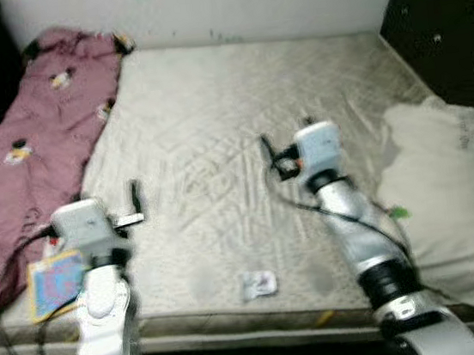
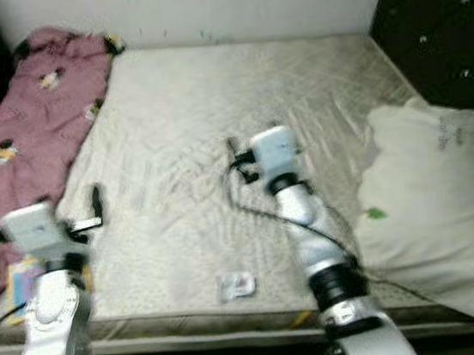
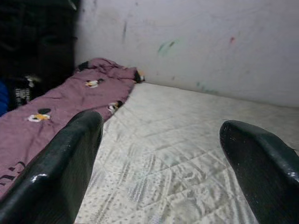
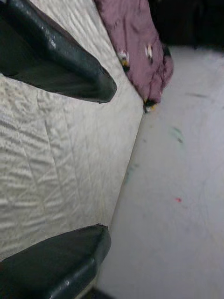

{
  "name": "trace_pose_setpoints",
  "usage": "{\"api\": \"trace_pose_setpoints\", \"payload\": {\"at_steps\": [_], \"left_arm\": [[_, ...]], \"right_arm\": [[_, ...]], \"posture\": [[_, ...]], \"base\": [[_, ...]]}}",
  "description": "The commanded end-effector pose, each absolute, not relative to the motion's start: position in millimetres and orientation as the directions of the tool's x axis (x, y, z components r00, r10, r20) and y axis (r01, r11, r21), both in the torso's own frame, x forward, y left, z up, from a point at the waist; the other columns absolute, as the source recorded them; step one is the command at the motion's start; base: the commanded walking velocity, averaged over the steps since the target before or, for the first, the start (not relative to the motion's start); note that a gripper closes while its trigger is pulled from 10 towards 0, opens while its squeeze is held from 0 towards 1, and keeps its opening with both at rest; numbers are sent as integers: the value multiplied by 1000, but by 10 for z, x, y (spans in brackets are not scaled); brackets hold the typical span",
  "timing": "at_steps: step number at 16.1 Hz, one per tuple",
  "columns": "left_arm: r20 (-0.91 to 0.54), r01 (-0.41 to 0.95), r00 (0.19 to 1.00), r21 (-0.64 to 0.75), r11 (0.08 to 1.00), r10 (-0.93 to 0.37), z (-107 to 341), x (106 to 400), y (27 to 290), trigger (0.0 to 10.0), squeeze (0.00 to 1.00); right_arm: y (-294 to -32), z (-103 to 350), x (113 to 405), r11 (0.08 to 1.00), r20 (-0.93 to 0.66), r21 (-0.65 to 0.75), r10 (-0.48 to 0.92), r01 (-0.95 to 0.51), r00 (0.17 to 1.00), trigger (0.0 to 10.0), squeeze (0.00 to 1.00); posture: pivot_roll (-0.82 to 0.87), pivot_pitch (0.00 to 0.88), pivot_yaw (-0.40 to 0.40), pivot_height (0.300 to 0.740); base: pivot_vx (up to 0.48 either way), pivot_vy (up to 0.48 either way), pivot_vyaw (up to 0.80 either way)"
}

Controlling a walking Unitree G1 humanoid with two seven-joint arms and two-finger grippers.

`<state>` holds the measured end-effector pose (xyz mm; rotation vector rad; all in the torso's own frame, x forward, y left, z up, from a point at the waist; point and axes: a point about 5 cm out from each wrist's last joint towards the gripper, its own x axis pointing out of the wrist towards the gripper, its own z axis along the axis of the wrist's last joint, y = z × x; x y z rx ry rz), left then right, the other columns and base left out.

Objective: Clean up the room

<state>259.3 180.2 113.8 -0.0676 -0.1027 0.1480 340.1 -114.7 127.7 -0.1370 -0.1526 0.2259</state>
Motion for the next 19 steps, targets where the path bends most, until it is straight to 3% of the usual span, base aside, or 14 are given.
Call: {"api": "trace_pose_setpoints", "payload": {"at_steps": [1,12,17,19], "left_arm": [[105,-155,982,-44,987,159,1165,2598,1860,10000,0],[78,-248,965,-21,969,249,1120,2506,1996,10000,0],[94,-286,955,53,957,281,1145,2379,2050,10000,0],[72,-264,962,-23,964,265,1114,2351,2055,10000,0]], "right_arm": [[-1065,1311,3406,964,153,-142,247,-226,957,10000,0],[-1126,1297,3351,971,156,-125,224,-206,962,10000,0],[-1205,1206,3256,978,117,-96,196,-185,974,10000,0],[-1214,1207,3234,978,119,-98,194,-183,974,10000,0]], "posture": [[78,37,-18,740],[78,56,-23,740],[82,101,-20,740],[77,121,-16,740]], "base": [[0,0,0],[0,0,0],[0,0,-539],[0,0,0]]}}
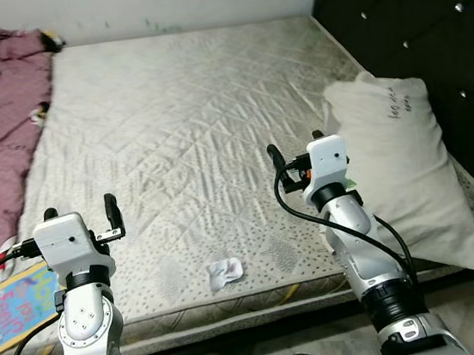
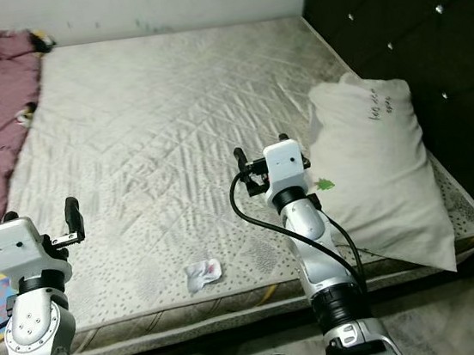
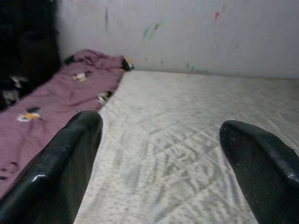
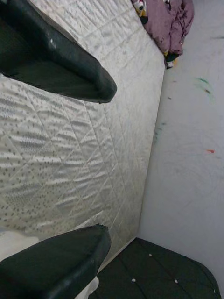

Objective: Clean up the room

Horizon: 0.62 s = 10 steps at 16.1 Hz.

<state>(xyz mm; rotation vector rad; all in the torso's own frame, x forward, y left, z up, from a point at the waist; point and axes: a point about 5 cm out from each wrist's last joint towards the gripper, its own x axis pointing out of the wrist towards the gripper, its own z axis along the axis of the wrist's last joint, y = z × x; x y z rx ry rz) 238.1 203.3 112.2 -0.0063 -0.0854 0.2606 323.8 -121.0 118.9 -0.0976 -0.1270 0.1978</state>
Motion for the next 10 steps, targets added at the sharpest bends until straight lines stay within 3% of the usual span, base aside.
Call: {"api": "trace_pose_setpoints", "payload": {"at_steps": [1,4,10], "left_arm": [[65,-248,966,-43,968,251,1101,2330,2062,10000,0],[55,-253,966,-23,967,254,1099,2304,2067,10000,0],[43,-252,967,-12,968,253,1097,2296,2067,10000,0]], "right_arm": [[-1230,1209,3215,979,117,-99,188,-177,975,10000,0],[-1243,1206,3170,979,107,-103,187,-176,976,10000,0],[-1221,1214,3146,977,95,-100,197,-187,976,10000,0]], "posture": [[74,130,-15,740],[72,148,-14,735],[74,153,-15,665]], "base": [[0,0,0],[0,0,0],[0,0,0]]}}
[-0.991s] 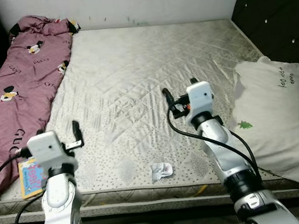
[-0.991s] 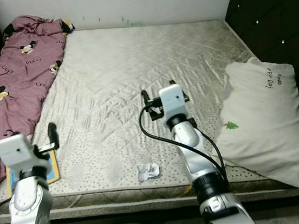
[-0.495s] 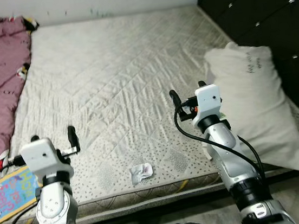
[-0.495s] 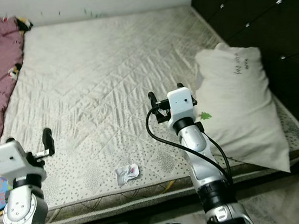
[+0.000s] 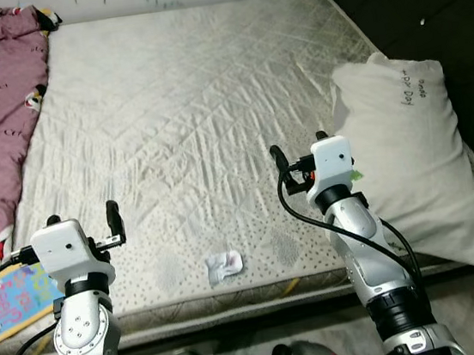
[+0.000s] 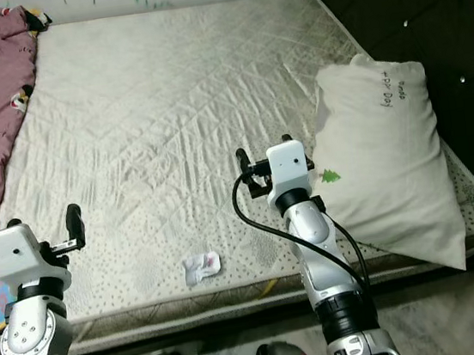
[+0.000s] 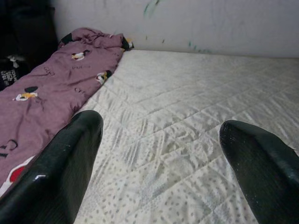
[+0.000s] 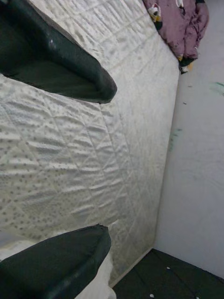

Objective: Clean up the room

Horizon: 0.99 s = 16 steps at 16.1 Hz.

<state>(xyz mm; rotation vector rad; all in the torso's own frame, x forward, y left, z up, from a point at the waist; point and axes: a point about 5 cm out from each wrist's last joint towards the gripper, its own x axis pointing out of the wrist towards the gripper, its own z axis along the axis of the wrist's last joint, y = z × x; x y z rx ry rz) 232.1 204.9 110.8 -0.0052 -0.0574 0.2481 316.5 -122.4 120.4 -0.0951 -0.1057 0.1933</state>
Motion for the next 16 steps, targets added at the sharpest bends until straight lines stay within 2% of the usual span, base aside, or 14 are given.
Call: {"api": "trace_pose_setpoints", "payload": {"at_steps": [1,6,16], "left_arm": [[42,-256,966,-12,967,256,1099,2299,2065,10000,0],[52,-280,959,-11,960,280,1120,2337,2054,10000,0],[52,-289,956,-15,957,289,1134,2364,2034,10000,0]], "right_arm": [[-1222,1217,3147,977,94,-100,199,-189,976,10000,0],[-1215,1225,3161,973,93,-108,213,-203,973,10000,0],[-1164,1223,3191,960,72,-135,256,-245,964,10000,0]], "posture": [[72,155,-17,655],[68,158,-24,596],[71,158,-38,596]], "base": [[0,0,0],[0,0,0],[0,0,0]]}}
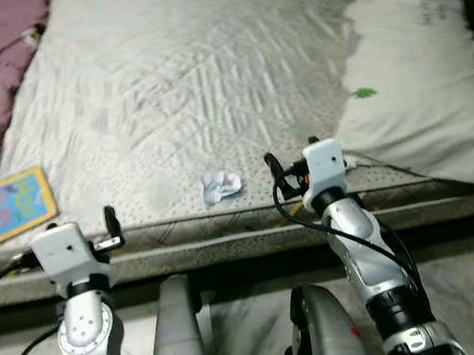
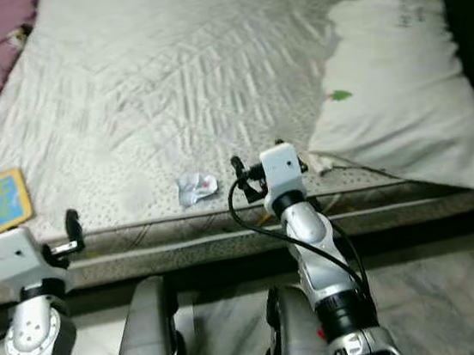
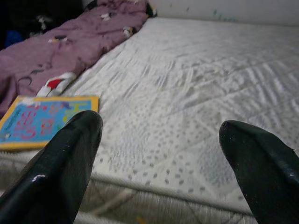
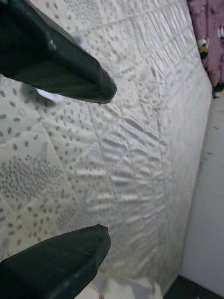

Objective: Clean up the room

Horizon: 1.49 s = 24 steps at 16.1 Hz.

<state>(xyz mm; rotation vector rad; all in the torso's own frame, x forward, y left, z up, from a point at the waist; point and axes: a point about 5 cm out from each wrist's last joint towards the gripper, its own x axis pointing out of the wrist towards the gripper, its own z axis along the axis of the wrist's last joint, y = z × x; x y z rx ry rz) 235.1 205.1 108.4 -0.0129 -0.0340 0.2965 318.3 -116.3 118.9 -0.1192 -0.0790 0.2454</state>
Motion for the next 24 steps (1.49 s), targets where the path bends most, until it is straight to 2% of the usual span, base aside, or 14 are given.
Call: {"api": "trace_pose_setpoints", "payload": {"at_steps": [1,7,12,16,24], "left_arm": [[47,-295,954,-33,955,296,1128,2362,2038,10000,0],[43,-312,948,-41,949,314,1123,2371,2048,10000,0],[42,-313,948,-46,949,315,1130,2390,2045,10000,0],[47,-313,948,-47,949,315,1144,2416,2035,10000,0],[60,-285,956,-44,957,288,1164,2453,2006,10000,0]], "right_arm": [[-1155,1220,3193,958,70,-133,266,-255,961,10000,0],[-1133,1218,3212,952,63,-138,283,-273,957,10000,0],[-1112,1221,3224,948,62,-140,297,-286,953,10000,0],[-1073,1223,3245,937,54,-165,321,-309,946,10000,0],[-1038,1235,3268,926,59,-194,340,-323,939,10000,0]], "posture": [[70,154,-42,586],[69,161,-46,577],[65,171,-47,522],[65,172,-49,517],[64,169,-50,517]], "base": [[0,0,0],[0,0,0],[0,0,0],[0,0,0],[0,0,742]]}}
